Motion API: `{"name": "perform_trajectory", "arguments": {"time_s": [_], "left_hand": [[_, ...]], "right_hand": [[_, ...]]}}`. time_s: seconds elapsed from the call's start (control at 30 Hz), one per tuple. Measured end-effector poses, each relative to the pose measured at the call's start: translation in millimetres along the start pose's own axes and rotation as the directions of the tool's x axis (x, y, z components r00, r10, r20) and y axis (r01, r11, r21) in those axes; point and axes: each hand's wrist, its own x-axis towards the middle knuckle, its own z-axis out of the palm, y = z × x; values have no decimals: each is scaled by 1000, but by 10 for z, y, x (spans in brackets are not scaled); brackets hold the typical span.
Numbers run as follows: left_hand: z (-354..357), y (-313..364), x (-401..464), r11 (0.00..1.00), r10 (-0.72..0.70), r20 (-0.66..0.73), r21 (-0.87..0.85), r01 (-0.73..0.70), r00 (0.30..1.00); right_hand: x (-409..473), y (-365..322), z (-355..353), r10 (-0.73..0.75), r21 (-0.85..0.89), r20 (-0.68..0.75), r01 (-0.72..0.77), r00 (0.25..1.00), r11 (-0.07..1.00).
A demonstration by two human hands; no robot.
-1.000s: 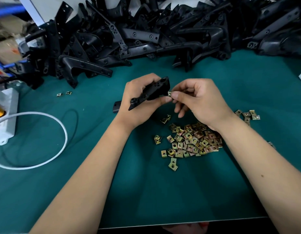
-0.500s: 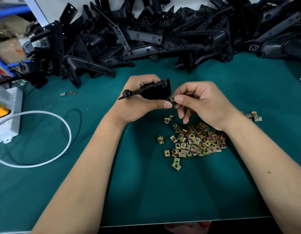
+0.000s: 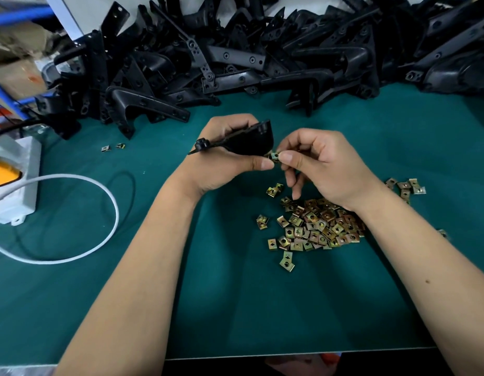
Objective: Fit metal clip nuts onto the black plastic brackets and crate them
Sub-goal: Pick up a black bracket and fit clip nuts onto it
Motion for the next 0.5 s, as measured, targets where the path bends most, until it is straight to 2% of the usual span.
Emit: {"name": "perform_trajectory", "arguments": {"time_s": [0.1, 0.17, 0.23, 0.37, 0.43, 0.5], "left_hand": [[-38, -31, 6, 1000, -7, 6, -18, 7, 1000], [-18, -58, 3, 1000, -1, -24, 6, 1, 1000], [-8, -95, 8, 995, -4, -93, 98, 13, 996], [-143, -214, -12, 968, -46, -290, 223, 115, 956], [-161, -263, -37, 906, -39, -351, 383, 182, 935], [-120, -324, -54, 777, -25, -319, 590, 219, 947]], "right_hand": [[-7, 12, 2, -8, -10, 15, 8, 1000, 1000], [-1, 31, -17, -10, -86, -24, 8, 1000, 996], [14, 56, -79, -3, -192, -100, -16, 995, 981], [5, 88, -231, 70, -214, -203, -114, 977, 970], [-2, 89, -201, 50, -340, -203, -119, 978, 933], [-2, 58, -124, -39, -492, -188, -60, 981, 868]]}}
